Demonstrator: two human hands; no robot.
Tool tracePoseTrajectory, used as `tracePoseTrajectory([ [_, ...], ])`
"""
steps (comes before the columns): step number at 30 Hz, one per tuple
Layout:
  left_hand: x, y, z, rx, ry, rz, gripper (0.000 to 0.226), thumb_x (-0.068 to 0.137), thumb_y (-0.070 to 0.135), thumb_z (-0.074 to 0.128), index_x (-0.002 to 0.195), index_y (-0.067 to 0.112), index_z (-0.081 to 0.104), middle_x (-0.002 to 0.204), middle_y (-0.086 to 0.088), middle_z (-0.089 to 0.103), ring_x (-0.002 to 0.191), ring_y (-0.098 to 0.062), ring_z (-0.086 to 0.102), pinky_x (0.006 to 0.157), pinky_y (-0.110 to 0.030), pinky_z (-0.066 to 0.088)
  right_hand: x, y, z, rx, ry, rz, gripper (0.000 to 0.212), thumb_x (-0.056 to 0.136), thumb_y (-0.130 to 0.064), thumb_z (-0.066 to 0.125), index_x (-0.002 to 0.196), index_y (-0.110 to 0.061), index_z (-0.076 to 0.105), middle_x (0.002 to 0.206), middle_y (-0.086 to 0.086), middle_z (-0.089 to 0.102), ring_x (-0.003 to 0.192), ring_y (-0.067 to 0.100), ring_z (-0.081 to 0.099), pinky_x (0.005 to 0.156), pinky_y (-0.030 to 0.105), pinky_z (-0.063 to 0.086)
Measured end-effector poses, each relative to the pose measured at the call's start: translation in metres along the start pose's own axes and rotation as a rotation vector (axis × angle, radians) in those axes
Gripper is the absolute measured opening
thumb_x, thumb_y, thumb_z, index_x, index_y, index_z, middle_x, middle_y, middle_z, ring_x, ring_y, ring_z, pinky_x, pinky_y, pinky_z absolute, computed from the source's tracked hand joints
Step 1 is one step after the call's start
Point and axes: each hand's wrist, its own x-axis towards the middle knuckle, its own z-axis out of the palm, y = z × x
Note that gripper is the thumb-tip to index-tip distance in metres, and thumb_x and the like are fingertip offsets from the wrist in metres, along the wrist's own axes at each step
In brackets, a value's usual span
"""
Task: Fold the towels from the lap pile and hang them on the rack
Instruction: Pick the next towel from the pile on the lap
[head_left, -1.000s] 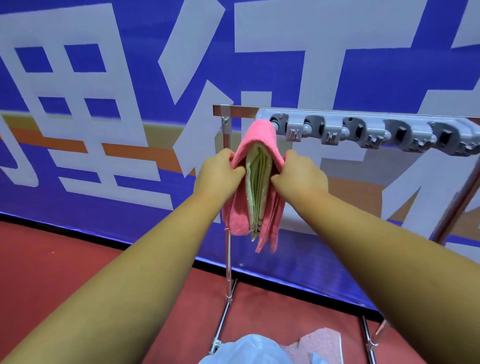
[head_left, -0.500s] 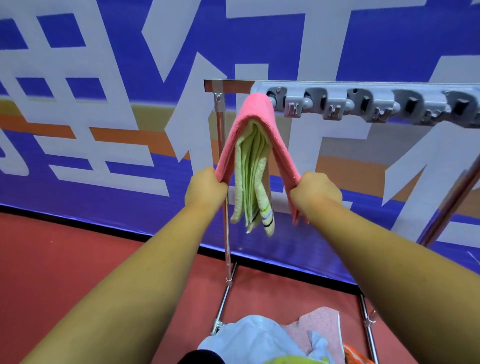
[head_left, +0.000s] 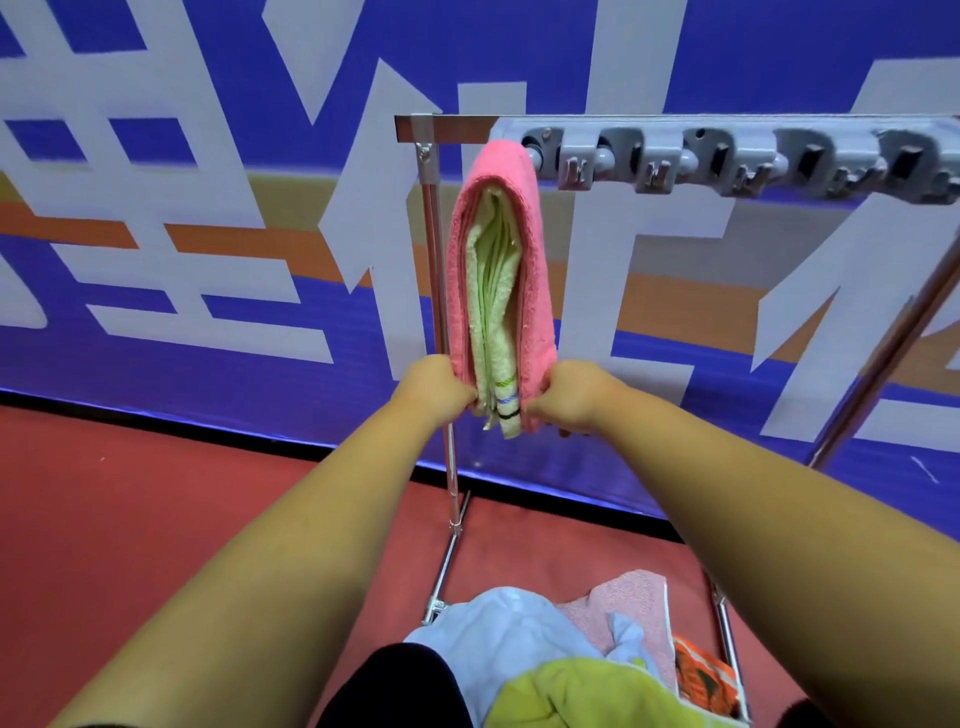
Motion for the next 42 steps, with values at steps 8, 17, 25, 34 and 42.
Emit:
tracePoseTrajectory([
  [8, -0.041, -0.008, -0.004, 0.034, -0.129, -0.044, 0.01, 0.093, 0.015, 0.065, 0.089, 0.007, 0.07, 0.082, -0.018, 0.07, 0.068, -0.032, 0.064, 0.064, -0.041, 0.058, -0.055, 0.008, 0.002, 0.008, -0.053, 0.044, 0.019, 0.102, -0.03, 0.054, 0.089, -0.02, 0.063, 0.093, -0.002, 0.077, 0.08, 0.024, 0.079, 0.063, 0.031, 0.058],
  [17, -0.104, 0.006, 0.001, -0.137, -0.229, 0.019, 0.019, 0.093, 0.01, 0.063, 0.104, -0.002, 0.073, 0.099, -0.017, 0.074, 0.064, -0.016, 0.074, 0.066, -0.037, 0.058, -0.094, 0.009, 0.014, 0.056, -0.057, 0.058, 0.02, 0.1, -0.025, 0.057, 0.106, -0.012, 0.07, 0.085, -0.007, 0.078, 0.074, 0.017, 0.08, 0.074, 0.042, 0.067],
  [25, -0.119, 0.032, 0.044, -0.142, -0.278, 0.042, 0.022, 0.093, 0.013, 0.063, 0.1, -0.004, 0.075, 0.105, -0.018, 0.078, 0.081, -0.031, 0.08, 0.067, -0.041, 0.062, -0.093, 0.059, 0.046, 0.163, -0.108, 0.082, 0.024, 0.1, -0.027, 0.059, 0.105, -0.008, 0.072, 0.086, -0.002, 0.081, 0.078, 0.022, 0.081, 0.078, 0.047, 0.067],
  [34, -0.094, 0.023, 0.139, -0.089, -0.392, -0.036, 0.02, 0.095, 0.017, 0.062, 0.092, 0.002, 0.075, 0.083, -0.019, 0.077, 0.06, -0.021, 0.071, 0.054, -0.027, 0.052, -0.06, 0.15, 0.123, 0.362, -0.196, 0.264, 0.024, 0.099, -0.02, 0.058, 0.104, -0.001, 0.072, 0.083, 0.006, 0.079, 0.061, 0.021, 0.071, 0.066, 0.038, 0.06],
  [42, -0.061, -0.061, 0.276, -0.044, -0.676, -0.221, 0.015, 0.101, 0.01, 0.055, 0.103, 0.003, 0.069, 0.097, -0.014, 0.072, 0.069, -0.022, 0.071, 0.057, -0.028, 0.051, -0.013, 0.215, 0.264, 0.412, -0.449, 0.448, 0.024, 0.103, -0.02, 0.052, 0.11, -0.002, 0.066, 0.093, 0.006, 0.079, 0.069, 0.026, 0.071, 0.059, 0.031, 0.055],
])
